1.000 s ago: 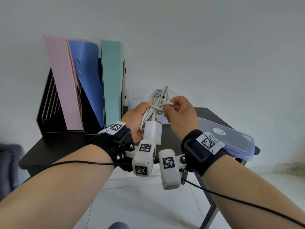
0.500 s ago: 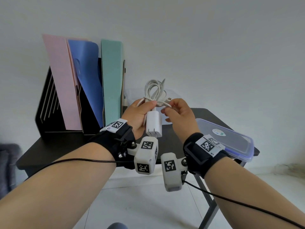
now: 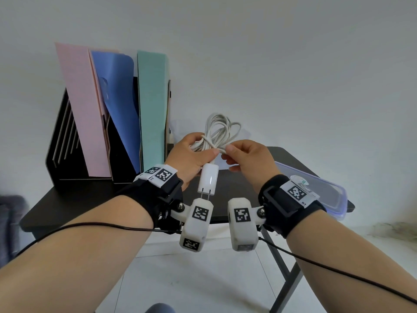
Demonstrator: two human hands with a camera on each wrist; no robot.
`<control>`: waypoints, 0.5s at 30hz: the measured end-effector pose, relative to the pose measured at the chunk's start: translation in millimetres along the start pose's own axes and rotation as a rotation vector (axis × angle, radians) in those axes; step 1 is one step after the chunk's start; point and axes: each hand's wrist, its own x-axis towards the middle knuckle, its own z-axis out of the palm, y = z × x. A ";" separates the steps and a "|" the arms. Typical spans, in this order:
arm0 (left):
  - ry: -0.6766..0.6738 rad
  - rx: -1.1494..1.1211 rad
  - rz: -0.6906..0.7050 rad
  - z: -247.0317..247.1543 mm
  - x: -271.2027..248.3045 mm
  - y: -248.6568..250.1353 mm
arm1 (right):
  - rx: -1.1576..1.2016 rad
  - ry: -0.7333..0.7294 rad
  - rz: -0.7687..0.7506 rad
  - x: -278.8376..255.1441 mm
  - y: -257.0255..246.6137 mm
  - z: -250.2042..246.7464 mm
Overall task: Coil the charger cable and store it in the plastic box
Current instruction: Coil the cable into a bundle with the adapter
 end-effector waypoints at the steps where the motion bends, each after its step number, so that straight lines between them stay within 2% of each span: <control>1: -0.005 0.059 0.034 -2.1 0.1 0.3 | 0.055 -0.015 0.027 0.1 0.0 -1.6; 3: -0.033 0.205 0.111 -6.3 2.2 1.0 | 0.156 -0.041 0.077 0.3 -0.3 -4.7; 5: -0.073 0.317 0.139 -8.2 2.8 3.6 | 0.123 -0.065 0.080 -0.5 -1.2 -6.4; 10: -0.115 0.376 0.094 -8.9 3.9 -0.4 | -0.544 -0.104 -0.118 -0.2 -10.2 -7.8; 15: -0.131 0.401 0.072 -7.1 3.0 -1.3 | -0.862 -0.162 -0.110 3.2 -20.2 -6.4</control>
